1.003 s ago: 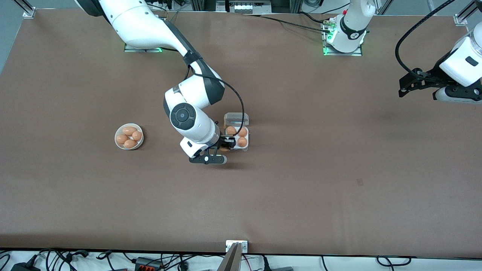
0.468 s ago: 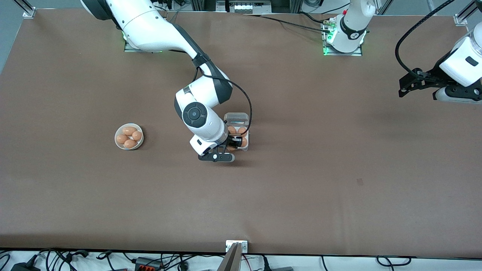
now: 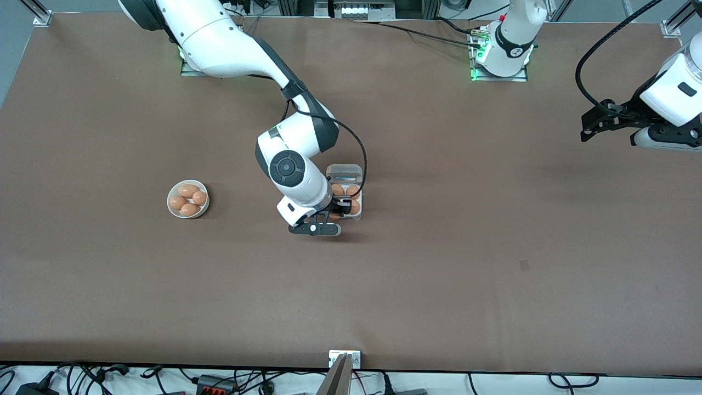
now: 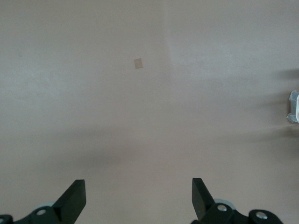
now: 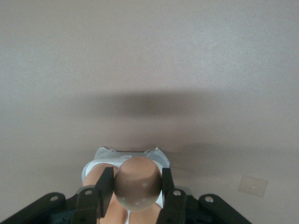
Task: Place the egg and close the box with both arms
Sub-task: 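Lower the egg into the empty slot and open the right gripper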
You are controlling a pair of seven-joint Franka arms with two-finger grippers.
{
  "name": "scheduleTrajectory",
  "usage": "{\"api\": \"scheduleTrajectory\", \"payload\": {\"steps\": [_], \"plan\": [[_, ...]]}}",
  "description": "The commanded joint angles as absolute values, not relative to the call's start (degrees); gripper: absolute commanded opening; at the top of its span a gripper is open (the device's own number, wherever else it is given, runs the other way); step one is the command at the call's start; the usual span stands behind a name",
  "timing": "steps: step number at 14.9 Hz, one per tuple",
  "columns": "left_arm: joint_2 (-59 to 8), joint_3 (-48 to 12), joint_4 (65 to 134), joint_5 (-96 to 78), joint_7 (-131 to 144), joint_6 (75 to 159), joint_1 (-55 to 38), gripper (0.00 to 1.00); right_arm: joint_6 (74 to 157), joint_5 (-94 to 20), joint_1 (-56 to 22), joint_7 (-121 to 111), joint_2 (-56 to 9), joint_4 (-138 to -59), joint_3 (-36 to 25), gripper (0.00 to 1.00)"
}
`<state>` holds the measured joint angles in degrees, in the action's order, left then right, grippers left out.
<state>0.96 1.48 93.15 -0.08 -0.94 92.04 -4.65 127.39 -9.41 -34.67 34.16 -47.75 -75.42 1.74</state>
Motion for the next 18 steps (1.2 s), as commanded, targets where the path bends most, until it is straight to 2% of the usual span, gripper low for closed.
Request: {"api": "scheduleTrajectory", "payload": {"steps": [1,12,14,15,16,18], "plan": [[0.97,1.41,92.46,0.97,-1.58,91.76,-4.57,1.00,127.97,-8.61,-35.24,35.60,-47.64,-76.11,1.32,0.05],[0.97,1.41,92.46,0.97,-1.58,91.76,-4.57,1.00,128.23,-8.70,-35.86,37.27,-47.99,-77.96,1.32,0.05],[0.97,1.41,92.46,0.97,-1.06,91.67,-4.57,1.00,128.23,-8.79,-35.86,37.35,-47.90,-77.96,1.32,0.08],[0.97,1.41,92.46,0.79,-0.79,91.67,-4.57,1.00,128.23,-8.96,-35.86,37.88,-47.90,-77.96,1.32,0.18],[0.97,1.41,92.37,0.88,-1.49,91.32,-4.66,1.00,128.23,-9.05,-35.86,39.27,-47.90,-77.87,1.32,0.34],[1.06,1.32,92.29,0.97,-1.06,88.79,-5.09,1.00,128.15,-9.14,-35.69,40.25,-47.90,-77.87,1.32,0.57]]}}
